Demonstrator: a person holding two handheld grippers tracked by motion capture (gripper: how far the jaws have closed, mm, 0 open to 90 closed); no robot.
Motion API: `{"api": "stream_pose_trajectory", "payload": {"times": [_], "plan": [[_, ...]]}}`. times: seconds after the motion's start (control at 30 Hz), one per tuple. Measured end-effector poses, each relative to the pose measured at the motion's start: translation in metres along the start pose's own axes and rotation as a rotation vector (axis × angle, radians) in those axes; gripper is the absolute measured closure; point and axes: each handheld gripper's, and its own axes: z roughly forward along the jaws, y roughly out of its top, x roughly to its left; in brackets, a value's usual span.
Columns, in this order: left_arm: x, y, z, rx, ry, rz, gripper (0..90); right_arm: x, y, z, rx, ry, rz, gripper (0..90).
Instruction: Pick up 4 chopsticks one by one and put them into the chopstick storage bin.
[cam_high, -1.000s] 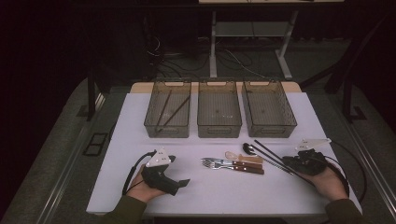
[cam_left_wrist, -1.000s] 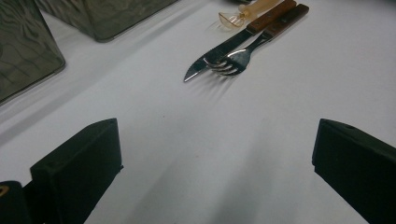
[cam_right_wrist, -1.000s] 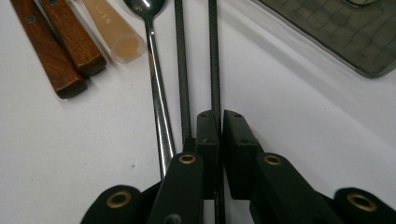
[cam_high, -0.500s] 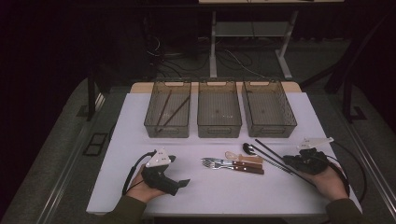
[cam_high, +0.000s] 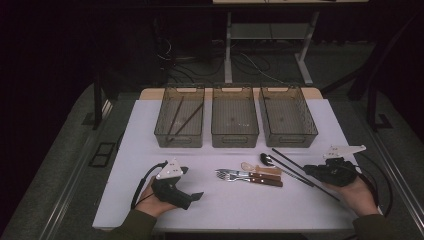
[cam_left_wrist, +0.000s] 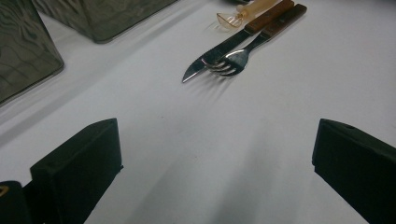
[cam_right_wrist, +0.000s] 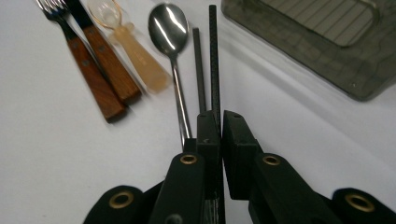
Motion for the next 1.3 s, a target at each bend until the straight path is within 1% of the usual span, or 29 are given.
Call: {"api": "stream_pose_trajectory", "payload": {"times": [0.2, 0.4, 0.57, 0.67, 0.8, 0.9, 1.0, 1.07, 1.13, 1.3], "plan": [[0.0, -0.001, -0.001, -0.006, -0.008, 0.004, 0.3, 0.007, 0.01, -0.004, -0.033, 0.027, -0.007, 85.4], [0.0, -0.002, -0.004, -0.035, -0.004, -0.011, 0.0, 0.017, 0.024, -0.005, -0.073, 0.057, -0.004, 85.3], [0.003, -0.003, -0.006, -0.04, -0.007, -0.023, 0.0, 0.025, 0.036, -0.004, -0.093, 0.077, -0.011, 85.4], [0.003, -0.003, -0.006, -0.041, -0.009, -0.019, 0.0, 0.029, 0.043, -0.001, -0.109, 0.087, -0.011, 85.4], [0.003, -0.003, -0.007, -0.045, -0.006, -0.011, 0.0, 0.034, 0.054, 0.003, -0.116, 0.102, -0.01, 85.3], [0.004, -0.004, -0.007, -0.052, -0.009, -0.01, 0.0, 0.038, 0.062, 0.007, -0.115, 0.106, -0.01, 85.3], [0.005, -0.004, -0.006, -0.05, -0.012, -0.006, 0.0, 0.042, 0.071, 0.012, -0.108, 0.102, -0.013, 85.3], [0.005, -0.004, -0.006, -0.053, -0.01, -0.009, 0.0, 0.044, 0.076, 0.016, -0.104, 0.1, -0.007, 85.3], [0.006, -0.004, -0.006, -0.052, -0.009, -0.002, 0.0, 0.046, 0.082, 0.021, -0.101, 0.103, -0.007, 85.3], [0.006, -0.004, -0.006, -0.053, -0.009, 0.005, 0.0, 0.049, 0.098, 0.029, -0.084, 0.089, -0.006, 85.3]]}}
